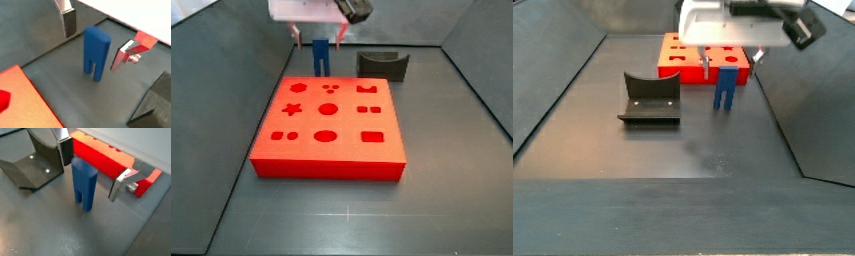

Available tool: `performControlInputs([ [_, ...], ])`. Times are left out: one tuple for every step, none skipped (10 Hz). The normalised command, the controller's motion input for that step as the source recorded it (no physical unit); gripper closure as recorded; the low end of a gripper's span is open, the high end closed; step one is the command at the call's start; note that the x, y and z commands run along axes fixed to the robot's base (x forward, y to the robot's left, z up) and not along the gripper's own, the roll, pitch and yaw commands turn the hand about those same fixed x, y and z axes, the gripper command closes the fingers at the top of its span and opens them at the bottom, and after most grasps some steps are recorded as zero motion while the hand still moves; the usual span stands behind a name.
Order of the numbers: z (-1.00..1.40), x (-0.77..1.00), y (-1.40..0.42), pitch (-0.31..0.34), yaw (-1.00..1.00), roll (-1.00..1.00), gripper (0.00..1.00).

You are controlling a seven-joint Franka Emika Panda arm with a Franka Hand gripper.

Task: Pick up the square-circle object. Move up. Rotate the square-circle object. Place the square-circle object on the fixture. Regrasp the square-circle object. Move to above the board. Insert the square-circle object.
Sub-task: Rotate the square-circle object, then move to above the board.

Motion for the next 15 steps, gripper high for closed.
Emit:
performControlInputs([
  [-0.34, 0.04, 0.00, -0.037, 0.03, -0.12, 0.00],
  [0.00, 0.00, 0.00, -0.032, 0.03, -0.13, 1.00],
  [1.00, 0.00, 0.04, 0.170, -0.64, -0.05, 1.00],
  [1.00, 0.00, 0.04, 0.171, -0.64, -0.05, 1.00],
  [1.00, 0.00, 0.04, 0.159, -0.42, -0.05, 1.00],
  [1.00, 0.00, 0.04, 0.144, -0.32, -0.04, 1.00],
  [1.00, 0.00, 0.04, 0.119, -0.18, -0.04, 1.00],
  [1.00, 0.00, 0.04, 0.110, -0.14, -0.03, 1.00],
  [1.00, 0.01, 0.04, 0.092, -0.07, -0.03, 1.00],
  [1.00, 0.01, 0.04, 0.088, -0.05, -0.02, 1.00],
  [1.00, 0.01, 0.04, 0.087, -0.04, -0.01, 1.00],
  [1.00, 0.01, 0.04, 0.086, -0.04, -0.01, 1.00],
  [1.00, 0.01, 0.04, 0.084, -0.03, -0.01, 1.00],
  [1.00, 0.01, 0.04, 0.083, -0.03, -0.01, 1.00],
  [1.00, 0.01, 0.05, 0.084, -0.03, 0.00, 1.00],
])
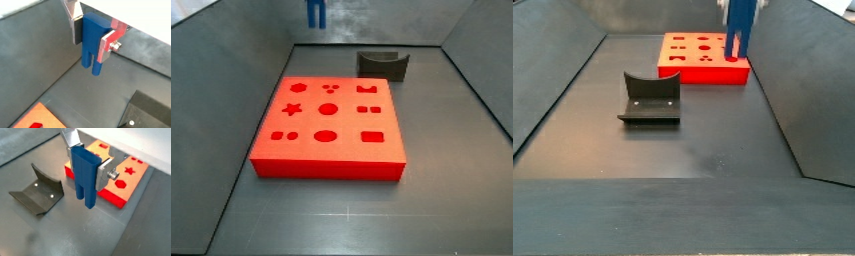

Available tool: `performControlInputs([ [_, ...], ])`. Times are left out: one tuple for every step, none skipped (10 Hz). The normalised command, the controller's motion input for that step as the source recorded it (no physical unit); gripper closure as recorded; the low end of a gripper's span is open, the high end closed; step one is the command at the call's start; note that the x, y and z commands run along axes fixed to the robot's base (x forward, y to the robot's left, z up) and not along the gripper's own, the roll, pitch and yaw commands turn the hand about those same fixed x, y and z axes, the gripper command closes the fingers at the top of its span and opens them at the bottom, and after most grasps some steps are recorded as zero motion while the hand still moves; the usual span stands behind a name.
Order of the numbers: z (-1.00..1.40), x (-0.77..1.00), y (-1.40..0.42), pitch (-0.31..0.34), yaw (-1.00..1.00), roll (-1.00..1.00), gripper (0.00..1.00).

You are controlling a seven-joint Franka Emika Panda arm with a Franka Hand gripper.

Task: Pick up the square-circle object. Move up. Rotate the square-circle object. Place the square-circle object on the fixture. Regrasp the square-circle object. Move to above the board. Insert the square-circle object.
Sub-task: Move to above the board.

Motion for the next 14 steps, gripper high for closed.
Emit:
performControlInputs([
  [1.00, 0.01, 0.05, 0.082, -0.04, 0.00, 1.00],
  [1.00, 0.02, 0.05, 0.084, -0.04, 0.00, 1.00],
  [1.00, 0.02, 0.05, 0.084, -0.04, 0.00, 1.00],
  [1.00, 0.02, 0.05, 0.083, -0.04, 0.00, 1.00],
  [0.99, 0.02, 0.05, 0.083, -0.04, 0.00, 1.00],
  [0.76, 0.01, 0.04, 0.084, -0.04, 0.00, 1.00],
  [0.54, 0.01, 0.03, 0.083, -0.04, 0.00, 1.00],
  [0.38, 0.01, 0.03, 0.083, -0.04, 0.00, 1.00],
  [0.08, 0.24, -1.00, 0.113, 0.45, 0.03, 1.00],
  [0.04, 0.24, -1.00, 0.111, 0.44, 0.05, 1.00],
  [0.05, 0.26, -1.00, 0.108, 0.29, 0.04, 1.00],
  [0.05, 0.26, -1.00, 0.112, 0.21, 0.00, 1.00],
  [0.05, 0.27, -1.00, 0.113, 0.08, 0.02, 1.00],
  [0.06, 0.28, -1.00, 0.114, 0.05, 0.02, 1.00],
])
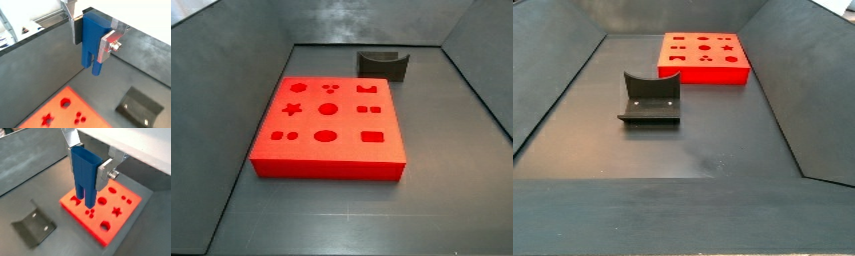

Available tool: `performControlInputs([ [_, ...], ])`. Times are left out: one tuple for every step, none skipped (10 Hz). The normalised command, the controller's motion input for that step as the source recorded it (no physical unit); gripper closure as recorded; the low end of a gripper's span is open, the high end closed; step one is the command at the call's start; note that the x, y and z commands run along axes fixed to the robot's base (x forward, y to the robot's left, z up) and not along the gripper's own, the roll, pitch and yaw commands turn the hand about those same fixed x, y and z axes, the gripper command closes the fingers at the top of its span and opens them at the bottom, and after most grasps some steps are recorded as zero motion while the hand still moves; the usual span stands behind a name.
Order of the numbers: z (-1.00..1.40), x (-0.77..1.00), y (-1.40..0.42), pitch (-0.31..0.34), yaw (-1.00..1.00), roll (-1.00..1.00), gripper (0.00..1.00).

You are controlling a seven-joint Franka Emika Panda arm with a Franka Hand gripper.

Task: Pick up the square-circle object. Move up. Rotate the square-circle object. Place the square-circle object on the fixture. Regrasp the square-circle object. Move to above the board. Insert the square-circle object.
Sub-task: Move to above the board, then insert the square-circle object.

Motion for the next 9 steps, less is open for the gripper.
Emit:
performControlInputs([
  [0.06, 0.29, -1.00, 0.122, 0.02, 0.00, 1.00],
  [0.06, 0.30, -1.00, 0.124, 0.02, 0.00, 1.00],
  [0.07, 0.31, -1.00, 0.129, 0.02, 0.01, 1.00],
  [0.08, 0.34, -1.00, 0.126, 0.01, 0.01, 1.00],
  [0.07, 0.32, -0.87, 0.134, 0.01, 0.01, 1.00],
  [0.06, 0.27, -0.66, 0.137, 0.00, 0.02, 1.00],
  [0.04, 0.15, -0.28, 0.123, 0.01, 0.04, 1.00],
  [-0.06, -0.01, 0.00, 0.000, 0.00, 0.00, 1.00],
  [-0.25, 0.00, -0.04, 0.000, 0.04, 0.11, 1.00],
])
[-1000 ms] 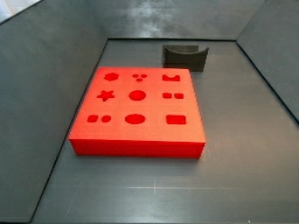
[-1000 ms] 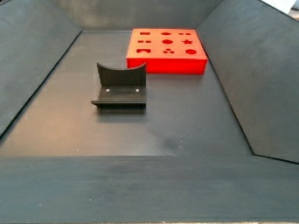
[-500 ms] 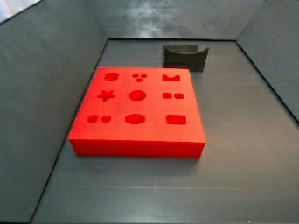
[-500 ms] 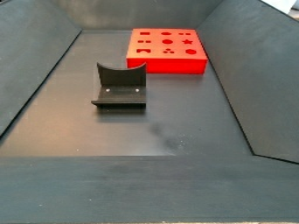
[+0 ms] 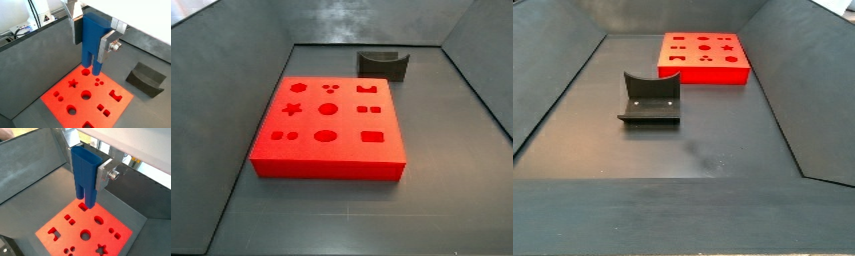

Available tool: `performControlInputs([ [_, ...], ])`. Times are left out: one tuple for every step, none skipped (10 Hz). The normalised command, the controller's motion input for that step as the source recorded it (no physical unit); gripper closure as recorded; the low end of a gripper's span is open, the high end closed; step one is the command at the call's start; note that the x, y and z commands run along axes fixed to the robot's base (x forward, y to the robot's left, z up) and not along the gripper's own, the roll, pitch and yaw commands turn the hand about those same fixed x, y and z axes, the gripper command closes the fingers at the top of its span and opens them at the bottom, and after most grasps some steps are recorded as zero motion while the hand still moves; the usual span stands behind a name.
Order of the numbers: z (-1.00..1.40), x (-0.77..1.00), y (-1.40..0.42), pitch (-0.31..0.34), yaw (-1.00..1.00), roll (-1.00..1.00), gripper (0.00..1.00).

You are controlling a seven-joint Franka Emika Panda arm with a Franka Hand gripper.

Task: Pick up the square-circle object. Move up. Rotate the square-circle object. Place the square-circle object on the fixture. Regrasp the square-circle object. Move to above the board. Insert the square-circle object.
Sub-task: Insert the square-circle object.

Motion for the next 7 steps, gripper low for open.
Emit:
performControlInputs([
  [-0.53, -0.11, -0.05, -0.049, 0.06, 0.11, 1.00],
  [-0.58, -0.17, -0.05, -0.091, 0.06, 0.10, 1.00],
  [-0.57, -0.19, -0.03, -0.099, 0.05, 0.07, 1.00],
  [-0.44, -0.12, -0.01, -0.069, 0.04, 0.02, 1.00],
  [-0.17, -0.10, 0.00, -0.106, 0.03, -0.06, 1.00],
  [-0.07, -0.08, 0.00, -0.084, 0.03, -0.04, 1.00],
  [-0.04, -0.04, 0.00, -0.054, 0.02, -0.01, 1.00],
])
